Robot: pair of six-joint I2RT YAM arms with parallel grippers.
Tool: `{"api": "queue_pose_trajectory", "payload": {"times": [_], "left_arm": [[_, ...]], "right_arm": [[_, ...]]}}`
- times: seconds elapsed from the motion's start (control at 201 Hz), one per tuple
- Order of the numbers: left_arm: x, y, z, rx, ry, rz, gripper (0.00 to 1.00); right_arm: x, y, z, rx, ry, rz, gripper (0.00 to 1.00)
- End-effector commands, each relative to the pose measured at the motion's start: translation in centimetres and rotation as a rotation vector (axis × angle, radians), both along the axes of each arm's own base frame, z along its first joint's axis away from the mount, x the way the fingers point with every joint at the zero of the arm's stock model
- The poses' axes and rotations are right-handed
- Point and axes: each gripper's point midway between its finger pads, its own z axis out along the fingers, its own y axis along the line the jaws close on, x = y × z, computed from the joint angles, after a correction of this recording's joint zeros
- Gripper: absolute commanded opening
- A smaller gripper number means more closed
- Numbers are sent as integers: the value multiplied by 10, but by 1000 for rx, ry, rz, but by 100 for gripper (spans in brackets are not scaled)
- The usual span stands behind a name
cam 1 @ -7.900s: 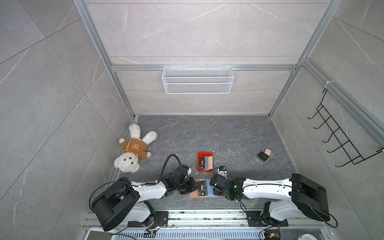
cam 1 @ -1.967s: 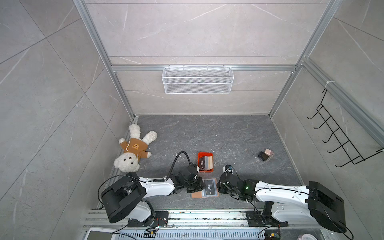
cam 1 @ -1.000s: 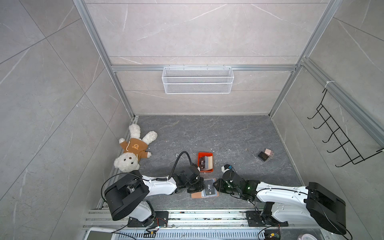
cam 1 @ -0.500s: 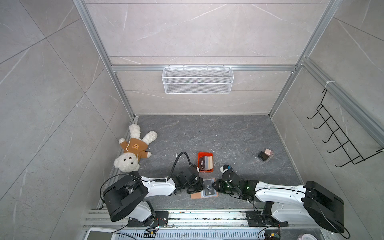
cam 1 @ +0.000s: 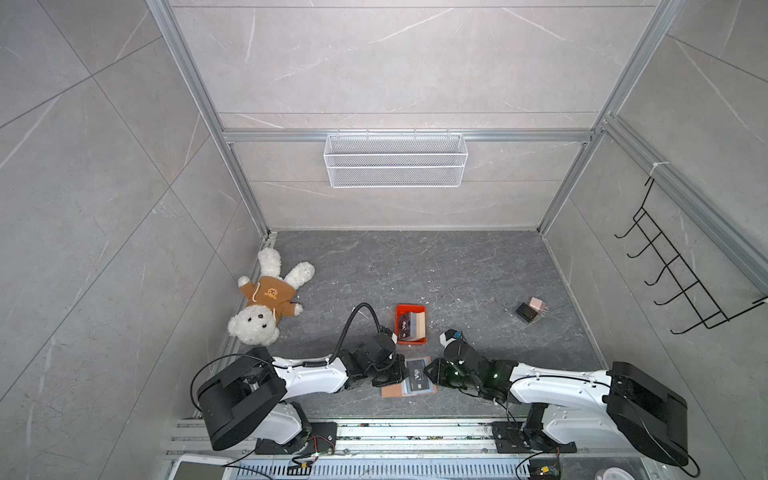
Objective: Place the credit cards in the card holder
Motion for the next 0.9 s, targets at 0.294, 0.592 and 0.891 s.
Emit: {"api": "queue_pose_trajectory", "payload": {"times": [0.294,0.592,0.891], "left_arm": [[2,-4,0,23,-3,-10,8],[2,-7,-3,29,4,-21,14],[0,-3,-11,51,17,-15,8]], "right_arm": [[2,-2,0,-15,-16,7,28],[2,-4,-2,-25,-14,6,28],[2,-3,-1,-26,-14,8,28]]}}
